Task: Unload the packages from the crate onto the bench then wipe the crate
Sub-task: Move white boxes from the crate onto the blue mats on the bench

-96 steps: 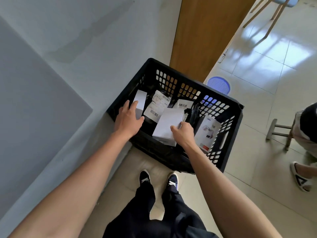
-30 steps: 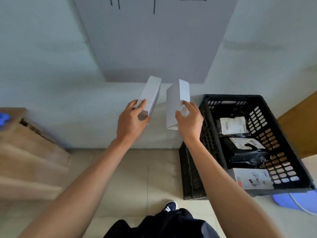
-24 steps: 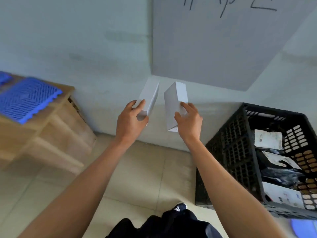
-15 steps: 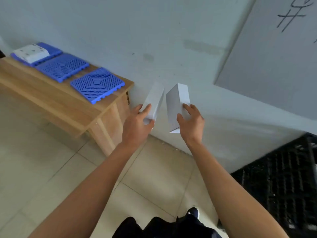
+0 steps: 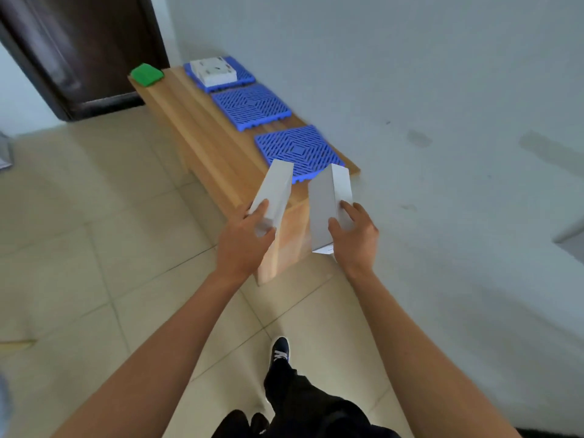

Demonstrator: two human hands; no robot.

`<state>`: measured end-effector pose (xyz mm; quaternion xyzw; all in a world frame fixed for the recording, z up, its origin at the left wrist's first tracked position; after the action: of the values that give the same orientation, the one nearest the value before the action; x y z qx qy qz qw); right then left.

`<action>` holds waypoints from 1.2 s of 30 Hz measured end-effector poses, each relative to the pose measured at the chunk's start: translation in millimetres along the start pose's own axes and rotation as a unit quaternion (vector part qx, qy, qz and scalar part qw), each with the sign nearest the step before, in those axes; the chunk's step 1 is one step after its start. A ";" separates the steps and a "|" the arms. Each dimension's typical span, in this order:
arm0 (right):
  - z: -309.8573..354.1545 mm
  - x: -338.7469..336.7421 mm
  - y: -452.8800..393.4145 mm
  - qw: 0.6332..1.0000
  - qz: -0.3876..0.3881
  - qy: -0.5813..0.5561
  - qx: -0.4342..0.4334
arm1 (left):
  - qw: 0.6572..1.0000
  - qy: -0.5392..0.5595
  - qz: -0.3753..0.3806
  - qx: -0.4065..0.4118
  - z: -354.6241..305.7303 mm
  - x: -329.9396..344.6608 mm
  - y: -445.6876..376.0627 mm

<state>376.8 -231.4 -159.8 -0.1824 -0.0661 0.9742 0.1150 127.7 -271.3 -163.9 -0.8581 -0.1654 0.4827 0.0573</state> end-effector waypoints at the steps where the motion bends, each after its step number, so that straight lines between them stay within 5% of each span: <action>1: -0.2 15.1 -9.8 1.000 0.009 -0.001 -0.003 | 1.000 -0.012 -0.002 -0.007 9.5 -1.6 -10.0; 23: 53.1 348.9 -159.2 0.969 0.243 -0.032 -0.037 | 0.976 -0.106 -0.084 -0.169 230.0 -68.6 -178.9; 36: 127.2 550.3 -212.2 0.980 0.194 0.004 -0.049 | 0.980 -0.077 -0.059 -0.174 420.4 -130.3 -330.7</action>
<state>-127.1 98.9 -193.2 -0.2008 -0.0768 0.9729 -0.0855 -366.6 -30.9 -194.9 -0.8039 -0.3015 0.5069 -0.0775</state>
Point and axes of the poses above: each hand's wrist, its own y-axis away from the middle knuckle, its own x-axis out of the palm, z = x × y, the point moved 9 cm from there along -y, towards the middle knuckle, and after that the axes turned 14 degrees about -y, right-handed, at the moved point
